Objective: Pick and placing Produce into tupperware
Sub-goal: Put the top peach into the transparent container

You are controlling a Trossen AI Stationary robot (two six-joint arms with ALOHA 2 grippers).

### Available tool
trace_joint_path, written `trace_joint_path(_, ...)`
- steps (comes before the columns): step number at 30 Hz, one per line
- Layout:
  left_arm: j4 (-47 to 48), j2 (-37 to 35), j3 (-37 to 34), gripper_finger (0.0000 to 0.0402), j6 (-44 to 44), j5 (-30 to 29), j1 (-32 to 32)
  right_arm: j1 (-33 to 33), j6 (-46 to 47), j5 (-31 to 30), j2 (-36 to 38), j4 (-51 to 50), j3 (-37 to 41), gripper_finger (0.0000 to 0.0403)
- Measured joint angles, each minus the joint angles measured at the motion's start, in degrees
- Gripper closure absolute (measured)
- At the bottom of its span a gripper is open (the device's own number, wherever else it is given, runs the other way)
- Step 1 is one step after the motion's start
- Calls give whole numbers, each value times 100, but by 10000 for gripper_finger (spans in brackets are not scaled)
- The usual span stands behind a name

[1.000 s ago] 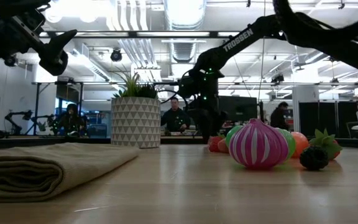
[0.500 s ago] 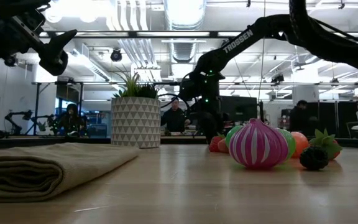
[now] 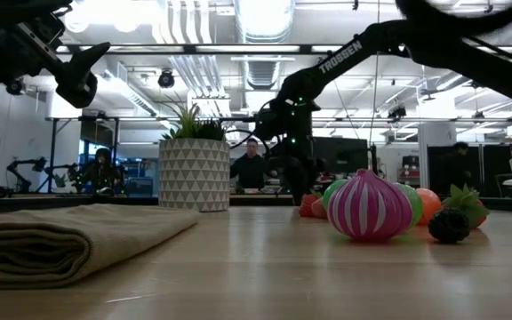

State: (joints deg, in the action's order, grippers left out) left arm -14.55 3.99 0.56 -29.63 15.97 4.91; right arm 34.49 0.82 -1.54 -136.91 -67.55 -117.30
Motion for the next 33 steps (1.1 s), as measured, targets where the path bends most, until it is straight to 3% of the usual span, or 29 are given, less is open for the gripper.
trace_joint_path(8, 0, 0, 0, 118, 0, 0, 0, -335, 21, 345, 454, -1367, -231, 299)
trace_joint_path(16, 1, 0, 0, 118, 0, 0, 0, -1292, 913, 280, 2290, -1832, 73, 296)
trace_joint_path(21, 6, 7, 0, 118, 6, 0, 0, -2253, 2429, 17, 3719, -1985, 781, 296)
trace_joint_path(26, 7, 11, 0, 118, 59, 0, 0, -3649, 4754, -10, 4726, -2238, 2134, 296)
trace_joint_path(33, 7, 11, 0, 118, 57, 2, 0, -5720, 7914, 122, 5144, -1655, 3380, 296)
